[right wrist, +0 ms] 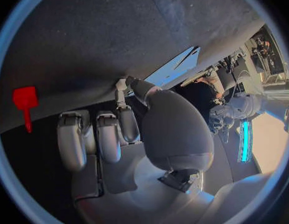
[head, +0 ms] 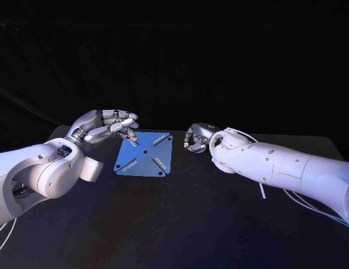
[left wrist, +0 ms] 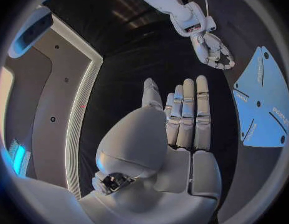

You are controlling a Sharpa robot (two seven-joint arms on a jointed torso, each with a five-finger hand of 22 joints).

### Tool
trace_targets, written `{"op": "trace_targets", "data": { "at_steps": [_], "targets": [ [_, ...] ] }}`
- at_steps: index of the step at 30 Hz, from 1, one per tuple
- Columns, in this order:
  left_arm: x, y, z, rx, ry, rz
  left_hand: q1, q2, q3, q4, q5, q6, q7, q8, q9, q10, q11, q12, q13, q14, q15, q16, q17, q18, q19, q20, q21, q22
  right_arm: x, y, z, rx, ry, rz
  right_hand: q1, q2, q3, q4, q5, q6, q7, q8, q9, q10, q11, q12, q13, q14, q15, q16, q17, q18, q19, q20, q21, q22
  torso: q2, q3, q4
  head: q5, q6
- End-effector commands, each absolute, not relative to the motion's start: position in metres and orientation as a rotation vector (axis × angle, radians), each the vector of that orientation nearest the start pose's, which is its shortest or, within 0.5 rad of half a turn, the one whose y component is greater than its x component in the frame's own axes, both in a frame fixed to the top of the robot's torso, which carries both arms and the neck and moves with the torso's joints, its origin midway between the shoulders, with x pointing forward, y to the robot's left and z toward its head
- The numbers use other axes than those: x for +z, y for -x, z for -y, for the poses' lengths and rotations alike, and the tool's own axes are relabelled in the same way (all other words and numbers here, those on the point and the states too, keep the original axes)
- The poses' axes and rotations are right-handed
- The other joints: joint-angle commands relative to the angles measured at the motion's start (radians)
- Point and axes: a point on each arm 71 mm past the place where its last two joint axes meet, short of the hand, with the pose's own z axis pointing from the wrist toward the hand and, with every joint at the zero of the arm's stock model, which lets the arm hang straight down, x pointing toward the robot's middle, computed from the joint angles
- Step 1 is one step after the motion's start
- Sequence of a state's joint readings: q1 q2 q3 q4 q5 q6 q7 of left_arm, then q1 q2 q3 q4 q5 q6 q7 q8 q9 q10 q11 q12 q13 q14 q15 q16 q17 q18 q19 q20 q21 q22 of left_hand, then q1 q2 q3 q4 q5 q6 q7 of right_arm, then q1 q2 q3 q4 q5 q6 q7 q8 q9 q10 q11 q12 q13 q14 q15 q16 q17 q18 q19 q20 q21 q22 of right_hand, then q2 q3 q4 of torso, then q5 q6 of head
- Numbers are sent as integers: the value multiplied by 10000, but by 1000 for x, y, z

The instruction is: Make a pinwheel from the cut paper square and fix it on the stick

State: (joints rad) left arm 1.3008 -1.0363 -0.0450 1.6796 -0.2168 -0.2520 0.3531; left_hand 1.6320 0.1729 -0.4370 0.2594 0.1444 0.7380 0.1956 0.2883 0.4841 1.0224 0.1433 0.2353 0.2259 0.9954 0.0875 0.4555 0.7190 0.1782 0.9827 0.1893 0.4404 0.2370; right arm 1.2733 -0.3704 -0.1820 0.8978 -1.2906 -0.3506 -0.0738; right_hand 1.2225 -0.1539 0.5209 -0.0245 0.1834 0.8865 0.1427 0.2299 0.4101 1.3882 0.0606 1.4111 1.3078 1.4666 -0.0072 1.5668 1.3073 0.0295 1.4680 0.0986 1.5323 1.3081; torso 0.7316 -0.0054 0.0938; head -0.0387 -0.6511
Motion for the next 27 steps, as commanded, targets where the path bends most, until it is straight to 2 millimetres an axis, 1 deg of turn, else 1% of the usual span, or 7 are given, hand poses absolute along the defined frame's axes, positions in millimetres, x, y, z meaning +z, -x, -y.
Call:
{"op": "trace_targets", "data": {
  "at_steps": [1, 6, 11, 14, 19, 23, 27],
  "targets": [
    [-118, -467, -246, -15373, 8017, -14631, -51, 77, -199, -75, -58, -55, 102, -33, -15, 60, 7, -40, -17, 72, 10, -50, -25, 13, 65, 28, -74, -21, -213, -581, 136, 5101, 921, -16915, -99, -63, 67, 6, -68, 64, 18, -8, -8, 57, 16, 62, 464, 1042, -3, 40, 2635, -163, 763, 13, 32, 2143, 6, -7, 3, 5, -10],
    [-118, -467, -246, -15377, 8018, -14654, -53, 78, -198, -77, -84, -60, 103, -30, -16, 59, 9, -45, -22, 78, 11, -59, -35, 13, 70, 29, -83, -26, -213, -581, 135, 5100, 945, -16973, -115, -85, 82, 1, -83, 64, 18, -16, -10, 58, 18, 63, 466, 1042, -3, 40, 2635, -165, 767, 12, 36, 2150, 14, -9, 8, 9, -48],
    [-118, -467, -246, -15386, 8015, -14676, -53, 79, -196, -83, -126, -70, 105, -25, -18, 60, 10, -52, -29, 85, 12, -72, -49, 14, 78, 31, -97, -34, -214, -581, 134, 5073, 964, -17018, -148, -143, 114, -16, -126, 59, 20, -36, -15, 59, 20, 63, 467, 1042, -2, 40, 2635, -175, 787, 11, 64, 2189, 34, 2, 16, 11, -78],
    [-118, -467, -245, -15384, 8016, -14686, -51, 81, -194, -86, -146, -73, 106, -23, -18, 60, 11, -54, -32, 88, 12, -78, -55, 13, 81, 32, -102, -37, -214, -582, 134, 5044, 970, -17045, -154, -153, 120, -19, -135, 61, 20, -38, -15, 71, 20, 74, 482, 1042, -1, 40, 2635, -179, 795, 11, 74, 2203, 18, -4, 4, 24, -117],
    [-119, -467, -245, -15388, 8015, -14703, -48, 82, -192, -91, -166, -77, 106, -21, -19, 61, 12, -57, -35, 91, 13, -84, -62, 14, 85, 32, -109, -41, -216, -582, 134, 4978, 967, -17099, -153, -157, 150, -30, -147, 86, 14, -32, -11, 81, 15, 82, 493, 1042, -2, 40, 2635, -189, 815, 11, 101, 2240, 24, -14, 3, 19, -166],
    [-119, -467, -245, -15395, 8012, -14721, -40, 88, -186, -99, -192, -81, 107, -17, -20, 63, 12, -60, -38, 96, 13, -92, -70, 14, 90, 33, -117, -45, -217, -582, 134, 4884, 988, -17100, -148, -125, 289, -63, -179, 235, -20, 17, 21, 113, -10, 106, 525, 1042, -17, 40, 2635, -198, 832, 2, 124, 2273, 20, -6, -3, 57, -203],
    [-119, -468, -245, -15385, 8014, -14729, -40, 88, -186, -99, -192, -81, 107, -17, -20, 63, 12, -60, -38, 96, 13, -92, -70, 14, 90, 33, -117, -45, -218, -583, 136, 4802, 985, -17091, -134, -98, 383, -93, -194, 340, -50, 56, 50, 125, -35, 113, 537, 1042, -36, 40, 2635, -200, 837, -11, 132, 2284, 4, -7, -8, 40, -240]
  ]
}}
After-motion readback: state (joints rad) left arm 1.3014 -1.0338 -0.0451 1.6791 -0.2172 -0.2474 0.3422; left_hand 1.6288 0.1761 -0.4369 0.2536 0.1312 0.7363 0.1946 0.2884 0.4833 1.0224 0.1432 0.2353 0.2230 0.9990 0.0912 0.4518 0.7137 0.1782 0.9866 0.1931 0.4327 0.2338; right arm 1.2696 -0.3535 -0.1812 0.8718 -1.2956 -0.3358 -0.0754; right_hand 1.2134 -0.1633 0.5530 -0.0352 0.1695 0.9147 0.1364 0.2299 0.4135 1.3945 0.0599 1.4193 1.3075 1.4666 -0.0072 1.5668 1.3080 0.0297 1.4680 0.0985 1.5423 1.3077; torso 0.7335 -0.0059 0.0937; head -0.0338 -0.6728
